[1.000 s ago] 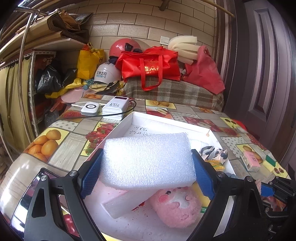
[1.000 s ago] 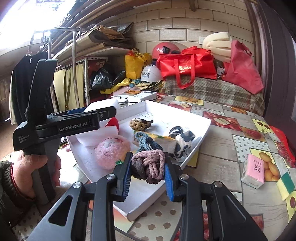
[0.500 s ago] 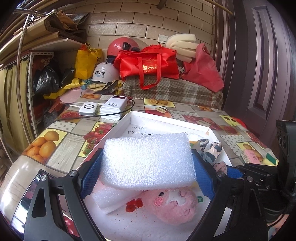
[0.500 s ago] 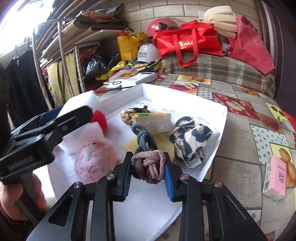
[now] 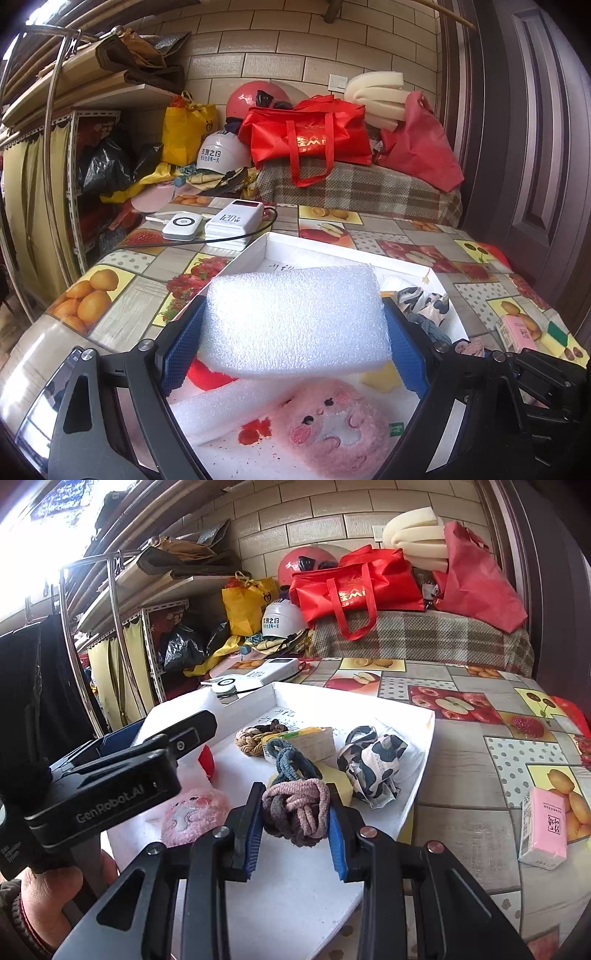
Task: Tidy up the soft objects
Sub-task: 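Carry the knotted rope and foam block into the white box and release both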
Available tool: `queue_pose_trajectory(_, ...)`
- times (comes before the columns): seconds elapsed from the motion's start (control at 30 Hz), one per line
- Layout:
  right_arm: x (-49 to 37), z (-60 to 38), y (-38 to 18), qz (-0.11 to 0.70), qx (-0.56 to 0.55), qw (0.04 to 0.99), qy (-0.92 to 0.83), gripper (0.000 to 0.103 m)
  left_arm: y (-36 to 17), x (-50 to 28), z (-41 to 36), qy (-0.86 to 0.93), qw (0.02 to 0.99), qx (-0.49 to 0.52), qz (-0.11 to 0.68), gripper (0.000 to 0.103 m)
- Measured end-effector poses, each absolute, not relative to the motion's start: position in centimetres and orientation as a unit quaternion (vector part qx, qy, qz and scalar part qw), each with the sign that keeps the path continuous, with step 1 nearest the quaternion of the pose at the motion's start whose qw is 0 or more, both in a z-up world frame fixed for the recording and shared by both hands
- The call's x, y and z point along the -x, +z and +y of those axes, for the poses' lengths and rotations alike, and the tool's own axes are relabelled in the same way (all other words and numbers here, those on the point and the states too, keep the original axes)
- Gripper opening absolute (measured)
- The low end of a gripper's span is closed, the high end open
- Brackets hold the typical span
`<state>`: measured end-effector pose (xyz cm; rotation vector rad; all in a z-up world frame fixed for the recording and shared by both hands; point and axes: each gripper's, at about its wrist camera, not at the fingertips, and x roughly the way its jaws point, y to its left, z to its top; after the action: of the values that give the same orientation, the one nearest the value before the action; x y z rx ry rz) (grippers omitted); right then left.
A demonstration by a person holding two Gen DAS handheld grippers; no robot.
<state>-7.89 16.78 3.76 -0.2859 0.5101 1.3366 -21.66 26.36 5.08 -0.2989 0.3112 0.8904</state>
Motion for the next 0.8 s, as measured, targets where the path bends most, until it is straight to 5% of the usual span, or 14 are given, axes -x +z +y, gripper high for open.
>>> queue_pose_trajectory(0.43, 7.8, 16.8, 3.8, 0.234, 0.127, 0.754, 0.601, 0.035, 5.0, 21.8, 25.9, 0.444, 0.874, 0.138, 0.139, 0.092)
queue_pose_trajectory(0.47, 7.8, 16.8, 3.7, 0.236, 0.128, 0.754, 0.599, 0.038, 5.0, 21.9, 25.8, 0.446, 0.875, 0.136, 0.135, 0.095)
queue_pose_trajectory(0.5, 7.8, 16.8, 3.7, 0.238, 0.128, 0.756, 0.596, 0.051, 5.0, 22.1, 25.6, 0.445, 0.876, 0.133, 0.132, 0.103)
queue_pose_trajectory(0.53, 7.7, 16.8, 3.8, 0.238, 0.127, 0.76, 0.592, 0.077, 5.1, 22.1, 25.5, 0.445, 0.877, 0.129, 0.129, 0.103)
queue_pose_trajectory(0.6, 7.6, 16.6, 3.9, 0.236, 0.124, 0.766, 0.585, 0.099, 5.1, 22.2, 25.4, 0.445, 0.878, 0.126, 0.127, 0.103)
queue_pose_trajectory(0.8, 7.7, 16.4, 4.0, 0.23, 0.124, 0.772, 0.58, 0.103, 5.0, 22.4, 25.8, 0.444, 0.876, 0.139, 0.126, 0.103)
